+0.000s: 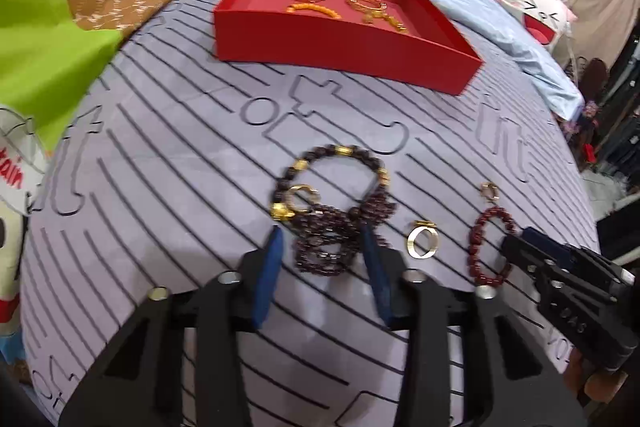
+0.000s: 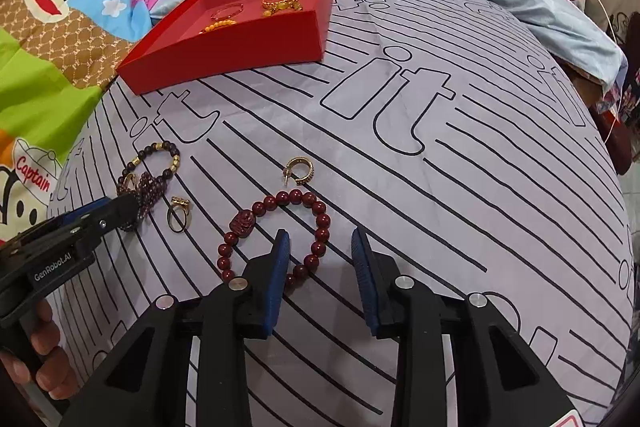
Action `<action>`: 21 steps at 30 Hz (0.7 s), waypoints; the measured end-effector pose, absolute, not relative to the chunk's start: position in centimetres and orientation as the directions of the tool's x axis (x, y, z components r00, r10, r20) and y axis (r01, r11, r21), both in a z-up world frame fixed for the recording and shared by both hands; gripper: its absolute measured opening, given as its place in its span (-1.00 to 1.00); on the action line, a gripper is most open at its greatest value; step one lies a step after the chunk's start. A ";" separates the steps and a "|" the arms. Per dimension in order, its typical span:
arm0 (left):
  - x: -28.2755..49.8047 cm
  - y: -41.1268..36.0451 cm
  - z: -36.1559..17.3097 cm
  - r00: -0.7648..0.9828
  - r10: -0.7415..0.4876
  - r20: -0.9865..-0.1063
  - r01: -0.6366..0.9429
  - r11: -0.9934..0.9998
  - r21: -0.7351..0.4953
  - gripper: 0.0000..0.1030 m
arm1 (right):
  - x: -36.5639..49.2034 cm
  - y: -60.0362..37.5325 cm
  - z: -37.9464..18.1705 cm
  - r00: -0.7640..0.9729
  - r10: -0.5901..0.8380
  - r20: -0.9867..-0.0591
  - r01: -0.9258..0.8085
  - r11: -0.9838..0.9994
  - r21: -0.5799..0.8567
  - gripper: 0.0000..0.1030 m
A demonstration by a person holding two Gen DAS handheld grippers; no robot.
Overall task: Organize jewelry
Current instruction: 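Grasp the dark purple bead strand with the left tool while the right tool grasps the dark red bead bracelet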
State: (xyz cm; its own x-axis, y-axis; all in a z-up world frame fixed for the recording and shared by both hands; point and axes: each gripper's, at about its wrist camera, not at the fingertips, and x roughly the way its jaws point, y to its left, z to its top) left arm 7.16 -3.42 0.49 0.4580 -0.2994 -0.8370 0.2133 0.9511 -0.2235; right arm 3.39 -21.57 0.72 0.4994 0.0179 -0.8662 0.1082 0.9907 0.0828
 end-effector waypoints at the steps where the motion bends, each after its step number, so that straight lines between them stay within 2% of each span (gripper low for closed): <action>1: 7.2 -3.5 0.4 0.453 -0.310 -0.836 0.219 0.948 -0.233 -0.43 | 3.4 -21.5 0.7 0.501 0.011 -0.865 0.104 0.992 0.073 -0.55; 3: 7.1 -3.6 0.4 0.454 -0.312 -0.835 0.226 0.946 -0.230 -0.46 | 3.4 -21.2 0.6 0.506 -0.001 -0.863 0.091 0.994 0.053 -0.67; 5: 7.0 -3.7 0.4 0.445 -0.330 -0.833 0.237 0.940 -0.246 -0.71 | 3.3 -21.0 0.6 0.509 0.006 -0.861 0.083 0.995 0.056 -0.81; 7: 7.0 -3.9 0.2 0.427 -0.352 -0.833 0.244 0.932 -0.269 -0.84 | 3.2 -20.8 0.6 0.515 0.004 -0.857 0.078 0.996 0.052 -0.84; 14: 6.3 -3.8 0.9 0.410 -0.357 -0.839 0.253 0.929 -0.271 -0.88 | 2.7 -21.2 1.4 0.522 0.048 -0.851 0.081 0.991 0.106 -0.85; 21: 5.5 -4.0 3.3 0.416 -0.379 -0.827 0.287 0.917 -0.277 -0.90 | 2.5 -20.9 4.7 0.578 0.073 -0.813 0.055 0.990 0.128 -0.85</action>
